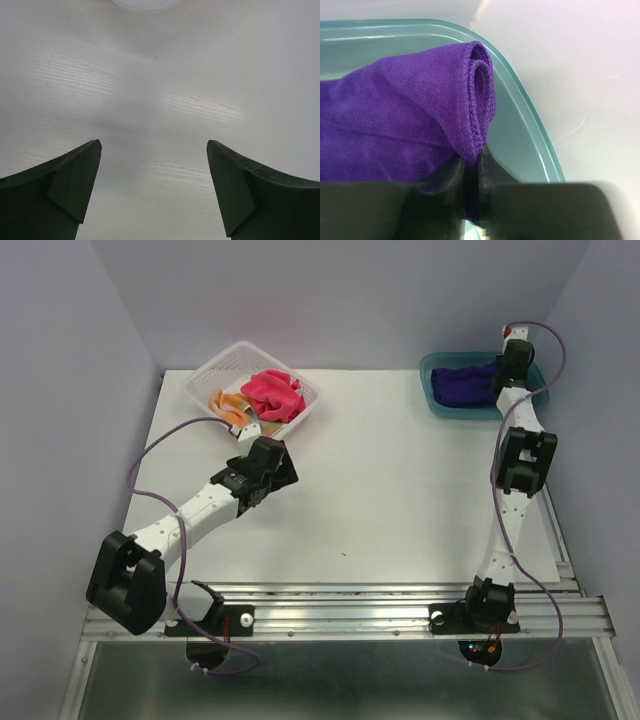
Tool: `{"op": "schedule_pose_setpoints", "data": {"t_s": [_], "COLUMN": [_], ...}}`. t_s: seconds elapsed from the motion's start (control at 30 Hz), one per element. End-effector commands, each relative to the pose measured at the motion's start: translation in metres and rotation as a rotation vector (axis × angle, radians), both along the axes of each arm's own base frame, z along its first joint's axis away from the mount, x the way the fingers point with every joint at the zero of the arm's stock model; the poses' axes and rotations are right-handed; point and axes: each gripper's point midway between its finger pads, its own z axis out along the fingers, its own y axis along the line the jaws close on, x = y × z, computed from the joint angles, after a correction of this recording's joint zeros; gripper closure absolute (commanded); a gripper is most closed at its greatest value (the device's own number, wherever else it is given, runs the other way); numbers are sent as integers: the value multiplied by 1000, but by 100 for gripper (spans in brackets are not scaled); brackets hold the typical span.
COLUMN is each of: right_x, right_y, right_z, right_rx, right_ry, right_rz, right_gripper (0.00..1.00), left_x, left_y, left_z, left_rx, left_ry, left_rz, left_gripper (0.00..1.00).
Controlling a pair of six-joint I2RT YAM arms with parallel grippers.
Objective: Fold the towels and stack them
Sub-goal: Neatly place the folded towel into the bin
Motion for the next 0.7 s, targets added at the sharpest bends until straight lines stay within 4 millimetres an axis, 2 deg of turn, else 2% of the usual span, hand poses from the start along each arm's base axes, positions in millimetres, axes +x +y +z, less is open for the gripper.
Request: {"op": "schedule_pose_setpoints", "data": {"t_s": [0.0,0.03,0.07,0.1,0.13,0.3,0.43,0.5,0.6,0.67], "right_x": [2,2,1,0,0,-5,-6,-6,-8,-9], "right_y": [-7,-7,-6,-6,-6,-6,3,12,37,56], "right_z": [46,49,54,53,56,55,66,69,82,106], "right_rx": [-4,1,2,3,3,17,68,115,176,211], "right_ry": [-125,-133,-142,-140,-147,-153,-178,-193,-246,-313], "right_rz": [-7,-6,-5,-7,-9,-25,-5,21,71,139], "right_gripper": [61,49,23,6,0,0,0,0,0,0], "left_x": [12,13,12,12,12,10,10,11,12,12], "left_y": [-2,-2,-2,-2,-2,-2,0,0,1,0], "left_z": [21,21,21,21,21,22,29,33,44,50], "left_rx": [-8,-5,-7,-7,-8,-14,-20,-25,-41,-50], "left_ry": [-57,-56,-57,-57,-56,-61,-83,-95,-127,-143], "left_rz": [6,6,5,5,4,0,7,7,10,5], "left_gripper": [1,1,1,1,1,1,1,1,1,1]}}
